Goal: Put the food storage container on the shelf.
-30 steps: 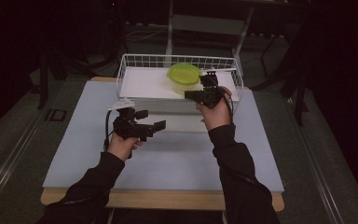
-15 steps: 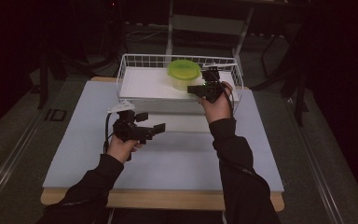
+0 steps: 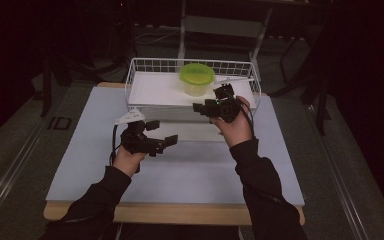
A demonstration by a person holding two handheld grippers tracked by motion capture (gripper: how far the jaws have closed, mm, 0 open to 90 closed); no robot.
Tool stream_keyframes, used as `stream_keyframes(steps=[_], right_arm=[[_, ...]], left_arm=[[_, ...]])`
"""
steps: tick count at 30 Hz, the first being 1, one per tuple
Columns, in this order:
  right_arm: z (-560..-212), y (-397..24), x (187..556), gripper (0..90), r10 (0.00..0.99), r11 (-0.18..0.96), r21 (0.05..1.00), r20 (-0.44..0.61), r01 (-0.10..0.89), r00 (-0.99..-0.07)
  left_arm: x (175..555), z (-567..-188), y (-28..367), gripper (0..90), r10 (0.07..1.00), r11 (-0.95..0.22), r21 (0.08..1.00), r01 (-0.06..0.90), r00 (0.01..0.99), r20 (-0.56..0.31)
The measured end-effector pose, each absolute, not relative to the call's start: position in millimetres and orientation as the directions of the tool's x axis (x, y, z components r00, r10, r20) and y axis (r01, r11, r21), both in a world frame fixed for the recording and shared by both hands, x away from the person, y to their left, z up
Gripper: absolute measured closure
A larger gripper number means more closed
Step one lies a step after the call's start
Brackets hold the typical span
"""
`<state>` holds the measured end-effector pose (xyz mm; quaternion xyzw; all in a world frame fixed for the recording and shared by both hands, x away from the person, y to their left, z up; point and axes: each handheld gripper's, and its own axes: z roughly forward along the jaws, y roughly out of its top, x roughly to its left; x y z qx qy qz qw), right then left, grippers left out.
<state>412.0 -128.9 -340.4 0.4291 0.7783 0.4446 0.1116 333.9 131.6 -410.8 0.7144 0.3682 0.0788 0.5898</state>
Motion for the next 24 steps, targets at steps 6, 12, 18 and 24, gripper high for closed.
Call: stream_keyframes(steps=[6, 12, 18, 24], right_arm=[[-348, -129, 387, 25.8, 0.695, 0.273, 0.814, 0.201, 0.512, -0.69], [-368, -127, 366, 20.5, 0.649, 0.336, 0.824, 0.148, 0.456, -0.746], [-378, -131, 356, 20.2, 0.642, 0.336, 0.823, 0.154, 0.457, -0.751], [-388, -137, 345, 19.6, 0.639, 0.344, 0.82, 0.152, 0.457, -0.754]], left_arm=[[326, -408, 134, 2.6, 0.59, -0.053, 0.919, 0.39, 0.755, -0.287], [315, -407, 136, 2.6, 0.568, -0.061, 0.926, 0.373, 0.776, -0.276], [307, -411, 137, 2.6, 0.554, -0.071, 0.927, 0.368, 0.787, -0.27], [301, -416, 135, 2.6, 0.533, -0.082, 0.924, 0.373, 0.8, -0.276]])
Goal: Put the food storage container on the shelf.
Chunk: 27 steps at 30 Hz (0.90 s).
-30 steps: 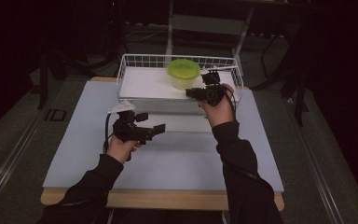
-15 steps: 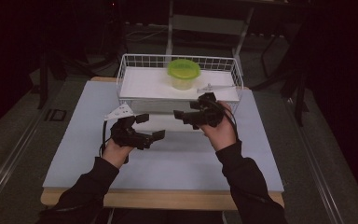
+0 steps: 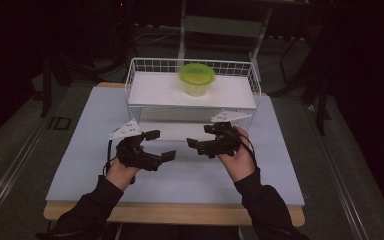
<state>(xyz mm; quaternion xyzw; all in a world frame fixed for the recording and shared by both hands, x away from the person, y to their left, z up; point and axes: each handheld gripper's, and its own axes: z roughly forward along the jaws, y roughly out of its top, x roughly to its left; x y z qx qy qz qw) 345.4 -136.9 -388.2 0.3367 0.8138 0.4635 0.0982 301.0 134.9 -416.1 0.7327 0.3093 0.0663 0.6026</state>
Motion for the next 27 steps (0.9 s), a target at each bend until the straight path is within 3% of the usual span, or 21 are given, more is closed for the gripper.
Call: stream_keyframes(steps=[12, 27], right_arm=[[-408, -156, 331, 18.7, 0.642, 0.349, 0.81, 0.16, 0.472, -0.75], [-449, -189, 309, 18.8, 0.659, 0.329, 0.795, 0.194, 0.51, -0.727]], left_arm=[[286, -435, 135, 2.6, 0.508, -0.147, 0.92, 0.364, 0.826, -0.245], [279, -464, 161, 2.6, 0.528, -0.178, 0.893, 0.413, 0.806, -0.267]])
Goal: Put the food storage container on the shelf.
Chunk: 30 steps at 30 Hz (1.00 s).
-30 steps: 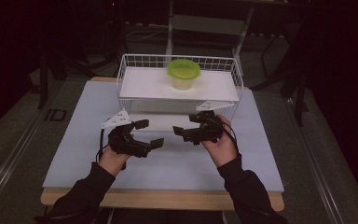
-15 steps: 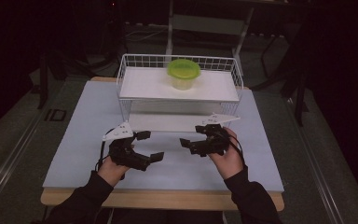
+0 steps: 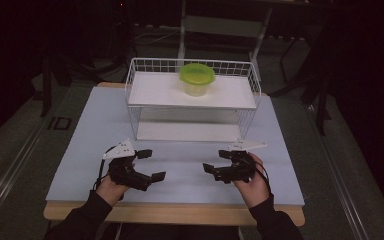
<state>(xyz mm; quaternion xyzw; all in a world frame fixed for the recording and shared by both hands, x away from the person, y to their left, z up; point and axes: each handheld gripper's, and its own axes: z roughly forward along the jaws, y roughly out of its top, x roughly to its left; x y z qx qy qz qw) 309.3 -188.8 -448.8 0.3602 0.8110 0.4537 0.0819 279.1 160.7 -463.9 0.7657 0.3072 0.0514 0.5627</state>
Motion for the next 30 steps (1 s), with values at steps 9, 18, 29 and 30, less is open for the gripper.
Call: stream_keyframes(steps=[9, 18, 29, 30], right_arm=[[-470, -204, 302, 18.4, 0.667, 0.353, 0.759, 0.207, 0.548, -0.716], [-480, -210, 296, 17.3, 0.662, 0.382, 0.749, 0.187, 0.541, -0.726], [-492, -216, 293, 17.3, 0.669, 0.385, 0.754, 0.169, 0.532, -0.724], [-492, -216, 293, 17.3, 0.669, 0.385, 0.754, 0.169, 0.532, -0.724]], left_arm=[[274, -483, 174, 2.6, 0.551, -0.196, 0.873, 0.446, 0.787, -0.278], [271, -495, 179, 2.6, 0.556, -0.202, 0.865, 0.459, 0.781, -0.285], [269, -498, 178, 2.6, 0.547, -0.206, 0.87, 0.447, 0.79, -0.276], [269, -498, 178, 2.6, 0.547, -0.206, 0.87, 0.447, 0.79, -0.276]])
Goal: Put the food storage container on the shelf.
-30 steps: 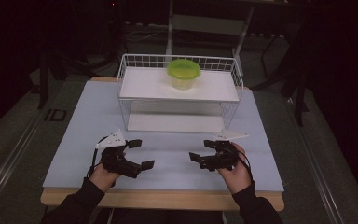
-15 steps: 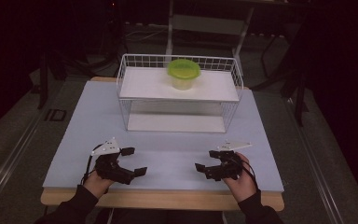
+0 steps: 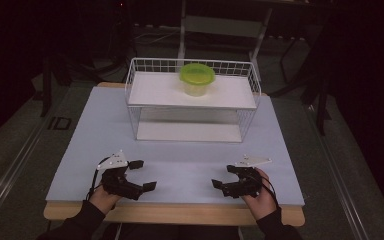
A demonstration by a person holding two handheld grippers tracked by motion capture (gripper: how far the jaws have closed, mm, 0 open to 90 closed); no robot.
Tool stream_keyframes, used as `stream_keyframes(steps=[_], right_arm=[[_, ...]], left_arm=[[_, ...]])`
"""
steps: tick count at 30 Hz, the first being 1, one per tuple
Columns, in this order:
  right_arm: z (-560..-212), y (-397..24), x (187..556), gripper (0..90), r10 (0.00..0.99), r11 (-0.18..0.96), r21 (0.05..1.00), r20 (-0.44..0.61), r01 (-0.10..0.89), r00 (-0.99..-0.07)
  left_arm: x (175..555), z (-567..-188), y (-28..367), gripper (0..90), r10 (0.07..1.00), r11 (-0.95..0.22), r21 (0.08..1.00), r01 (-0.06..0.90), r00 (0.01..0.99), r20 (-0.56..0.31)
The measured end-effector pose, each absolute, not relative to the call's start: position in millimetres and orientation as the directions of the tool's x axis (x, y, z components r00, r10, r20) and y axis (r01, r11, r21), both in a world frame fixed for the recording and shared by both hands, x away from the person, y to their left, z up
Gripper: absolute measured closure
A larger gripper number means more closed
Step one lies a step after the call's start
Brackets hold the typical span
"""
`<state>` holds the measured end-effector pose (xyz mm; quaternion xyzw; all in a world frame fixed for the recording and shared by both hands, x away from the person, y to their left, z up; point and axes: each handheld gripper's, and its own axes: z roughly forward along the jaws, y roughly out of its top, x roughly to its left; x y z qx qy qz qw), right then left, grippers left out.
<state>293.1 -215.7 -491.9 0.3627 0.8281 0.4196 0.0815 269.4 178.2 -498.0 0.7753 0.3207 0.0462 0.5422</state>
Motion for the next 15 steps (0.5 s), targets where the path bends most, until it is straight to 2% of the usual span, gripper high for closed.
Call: stream_keyframes(steps=[15], right_arm=[[-499.1, -216.7, 299.1, 17.3, 0.681, 0.4, 0.74, 0.154, 0.54, -0.716]], left_arm=[[264.9, -493.3, 185.7, 2.6, 0.569, -0.189, 0.889, 0.417, 0.784, -0.248]])
